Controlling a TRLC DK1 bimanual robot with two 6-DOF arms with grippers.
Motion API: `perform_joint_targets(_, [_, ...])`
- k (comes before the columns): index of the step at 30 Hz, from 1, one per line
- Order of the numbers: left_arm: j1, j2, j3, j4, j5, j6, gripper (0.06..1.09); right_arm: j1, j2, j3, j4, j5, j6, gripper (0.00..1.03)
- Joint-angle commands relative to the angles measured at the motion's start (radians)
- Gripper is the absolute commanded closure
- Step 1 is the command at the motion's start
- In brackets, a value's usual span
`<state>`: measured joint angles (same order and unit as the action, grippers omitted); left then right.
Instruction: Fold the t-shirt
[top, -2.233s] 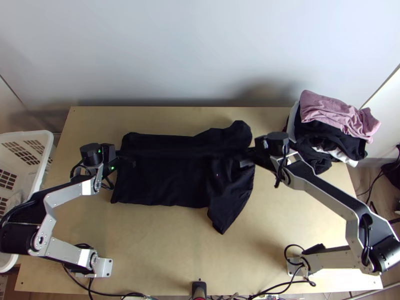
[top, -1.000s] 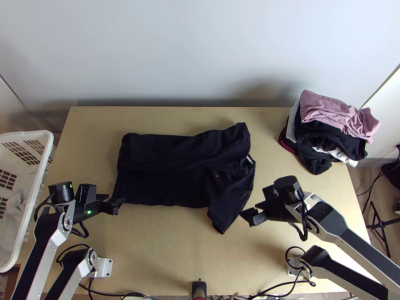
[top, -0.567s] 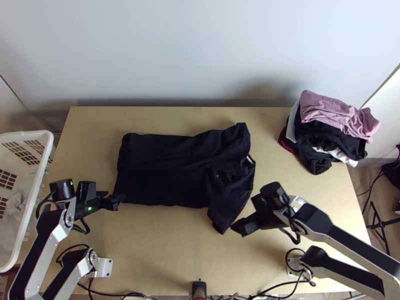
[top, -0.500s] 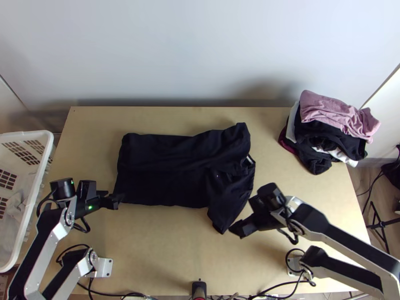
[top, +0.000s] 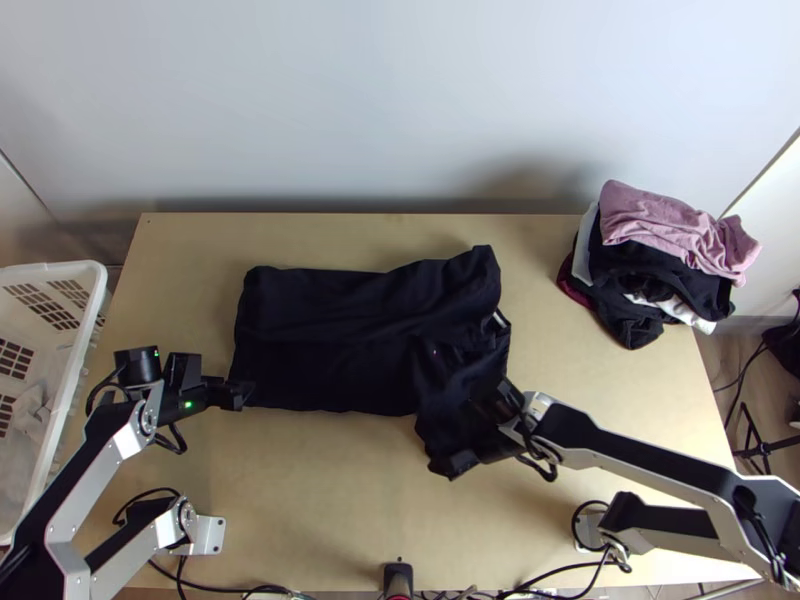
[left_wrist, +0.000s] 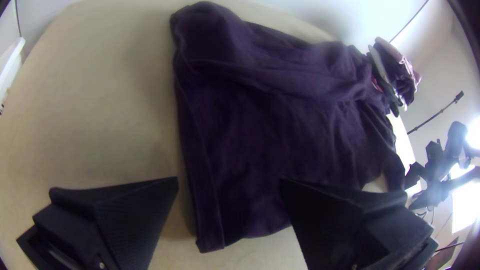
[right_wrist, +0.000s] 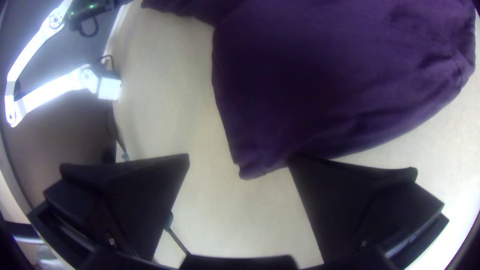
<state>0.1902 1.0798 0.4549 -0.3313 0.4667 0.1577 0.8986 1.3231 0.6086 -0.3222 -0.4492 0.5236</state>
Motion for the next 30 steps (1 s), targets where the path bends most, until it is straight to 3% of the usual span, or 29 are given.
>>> perform_joint_targets(1, [-0.043,0.097,0.005,0.063,-0.059,-0.018,0.19,0.019,0.073,0.042,0.084,0.089,0.010,0.44])
perform_joint_targets(3, [-0.058,0.141,0.011,0.066,-0.083,-0.027,0.32,0.016,0.074,0.063,0.101,0.121,0.012,0.69])
perform_joint_targets(4, [-0.063,0.144,0.007,0.067,-0.083,-0.021,0.50,0.014,0.073,0.071,0.101,0.130,0.006,0.82])
perform_joint_targets(5, [-0.067,0.152,0.011,0.083,-0.083,-0.027,0.88,0.016,0.070,0.077,0.101,0.158,-0.004,0.97])
perform_joint_targets(6, [-0.066,0.155,0.027,0.074,-0.082,-0.035,1.03,0.019,0.068,0.079,0.101,0.187,-0.014,1.00])
perform_joint_targets(20, [-0.060,0.167,0.054,-0.003,-0.065,-0.041,1.05,0.020,0.057,0.118,0.084,0.193,-0.025,1.00])
perform_joint_targets(23, [-0.041,0.147,0.103,-0.064,-0.026,-0.050,1.05,0.008,0.061,0.129,0.078,0.204,-0.043,1.00])
perform_joint_targets(30, [0.018,0.032,0.309,-0.176,0.078,-0.147,1.05,-0.178,0.022,0.304,0.049,0.208,-0.111,1.00])
